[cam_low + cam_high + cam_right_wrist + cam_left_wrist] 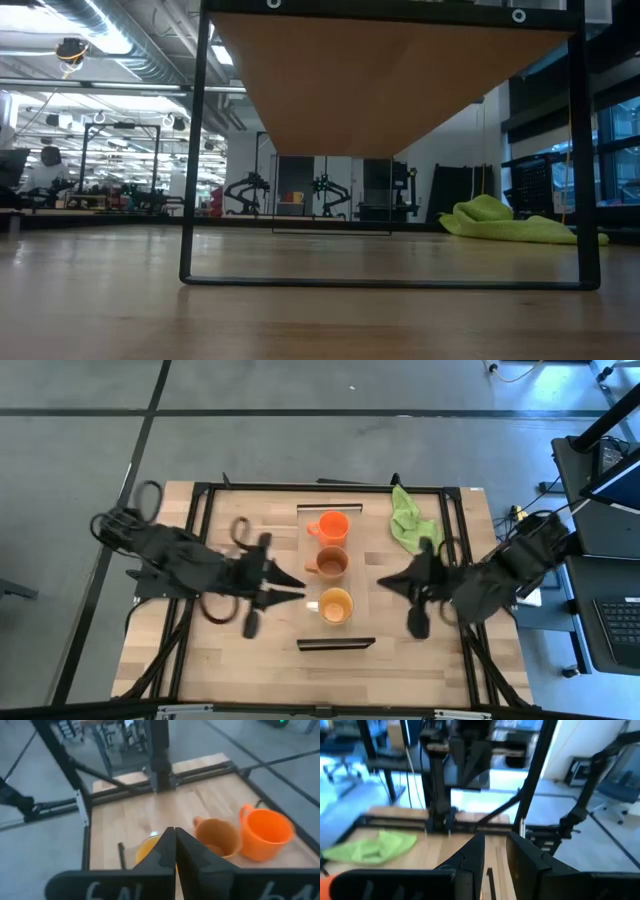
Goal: Stack small to large cups/mugs on shelf
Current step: Return to Home Position
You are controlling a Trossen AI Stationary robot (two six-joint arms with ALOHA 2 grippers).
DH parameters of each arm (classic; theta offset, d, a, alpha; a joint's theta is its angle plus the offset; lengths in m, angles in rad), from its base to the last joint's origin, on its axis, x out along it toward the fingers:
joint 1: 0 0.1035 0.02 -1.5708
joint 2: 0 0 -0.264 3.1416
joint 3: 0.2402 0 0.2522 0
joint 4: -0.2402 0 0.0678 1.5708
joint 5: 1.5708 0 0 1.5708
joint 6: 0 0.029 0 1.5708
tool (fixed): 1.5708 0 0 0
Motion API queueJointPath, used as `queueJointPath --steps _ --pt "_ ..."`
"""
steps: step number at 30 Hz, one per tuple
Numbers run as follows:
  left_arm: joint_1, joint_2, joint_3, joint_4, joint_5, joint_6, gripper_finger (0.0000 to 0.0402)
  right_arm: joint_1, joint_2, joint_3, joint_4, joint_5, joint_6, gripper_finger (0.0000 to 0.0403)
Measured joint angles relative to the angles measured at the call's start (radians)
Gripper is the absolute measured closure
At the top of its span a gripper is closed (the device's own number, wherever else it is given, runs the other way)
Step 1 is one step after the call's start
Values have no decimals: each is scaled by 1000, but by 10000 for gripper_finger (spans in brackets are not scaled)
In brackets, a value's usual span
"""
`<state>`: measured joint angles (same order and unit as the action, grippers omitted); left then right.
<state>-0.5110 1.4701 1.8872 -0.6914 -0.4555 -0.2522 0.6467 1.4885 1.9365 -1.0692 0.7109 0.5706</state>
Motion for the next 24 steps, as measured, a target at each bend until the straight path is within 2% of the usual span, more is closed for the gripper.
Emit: queueJointPath --steps 3,7,12,15,18,20,22,24 --pt "-11 -113 -140 92 -5 53 328 0 -88 -87 10 40 1 398" --pt "-9 -319 -466 367 -6 73 328 0 -231 -293 150 80 19 396" --pt "12 -593 -932 824 50 51 328 0 -407 -616 539 41 -5 399" --pt "23 -733 -1140 1044 75 49 328 -2 -495 -778 802 7 -98 399" --pt "34 -874 -1285 1126 81 51 328 -21 -589 -891 969 -26 -221 397" --pt "44 -972 -1349 1127 57 51 328 -31 -659 -939 1000 43 -274 394" --pt "48 -1063 -1395 1121 -27 46 328 -31 -728 -968 997 145 -255 391" --pt "46 -1139 -1425 1124 -90 30 328 -32 -785 -997 992 185 -156 389"
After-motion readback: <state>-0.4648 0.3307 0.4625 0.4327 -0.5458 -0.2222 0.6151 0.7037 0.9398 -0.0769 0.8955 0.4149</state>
